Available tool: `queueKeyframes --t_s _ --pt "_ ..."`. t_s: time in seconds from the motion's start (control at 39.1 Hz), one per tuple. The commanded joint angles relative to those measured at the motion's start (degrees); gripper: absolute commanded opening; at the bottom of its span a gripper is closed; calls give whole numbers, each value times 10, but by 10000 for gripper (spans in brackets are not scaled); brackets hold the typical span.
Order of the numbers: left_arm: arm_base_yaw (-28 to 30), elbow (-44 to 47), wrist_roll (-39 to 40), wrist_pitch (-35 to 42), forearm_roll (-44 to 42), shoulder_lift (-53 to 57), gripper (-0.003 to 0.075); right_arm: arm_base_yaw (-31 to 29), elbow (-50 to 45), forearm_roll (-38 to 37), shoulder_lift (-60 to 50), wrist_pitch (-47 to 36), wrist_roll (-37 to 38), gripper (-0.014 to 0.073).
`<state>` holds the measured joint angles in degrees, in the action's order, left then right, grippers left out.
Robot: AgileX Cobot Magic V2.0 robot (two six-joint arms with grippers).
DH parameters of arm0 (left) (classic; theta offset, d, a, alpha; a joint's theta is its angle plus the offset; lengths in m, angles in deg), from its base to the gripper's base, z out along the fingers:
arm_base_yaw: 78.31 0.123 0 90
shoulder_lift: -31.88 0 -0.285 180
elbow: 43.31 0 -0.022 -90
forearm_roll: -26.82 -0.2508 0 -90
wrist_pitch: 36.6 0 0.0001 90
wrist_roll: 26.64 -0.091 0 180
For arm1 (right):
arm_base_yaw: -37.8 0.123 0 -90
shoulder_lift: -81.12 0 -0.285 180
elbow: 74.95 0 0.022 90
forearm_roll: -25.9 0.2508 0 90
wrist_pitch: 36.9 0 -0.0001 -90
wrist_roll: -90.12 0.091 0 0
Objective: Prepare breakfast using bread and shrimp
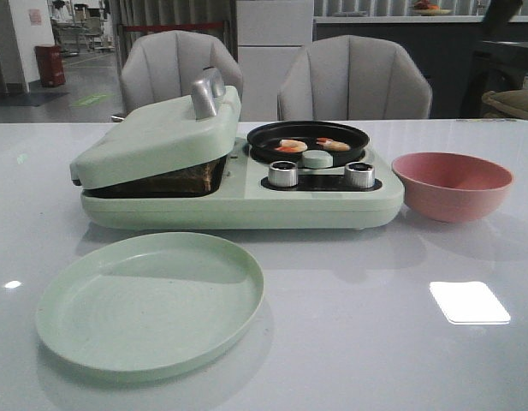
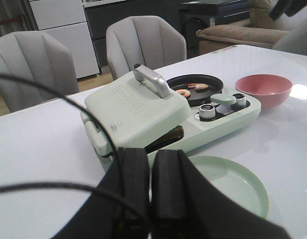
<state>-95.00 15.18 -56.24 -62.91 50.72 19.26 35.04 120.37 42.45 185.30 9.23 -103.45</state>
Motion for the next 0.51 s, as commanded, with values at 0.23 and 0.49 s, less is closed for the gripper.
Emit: queueKeyframes --t_s 0.23,0.49 --pt "1 -14 6 36 14 -7 114 46 -145 122 -226 -141 -91 490" --pt "1 -14 6 36 14 -7 114 120 -300 121 -366 -264 -102 490"
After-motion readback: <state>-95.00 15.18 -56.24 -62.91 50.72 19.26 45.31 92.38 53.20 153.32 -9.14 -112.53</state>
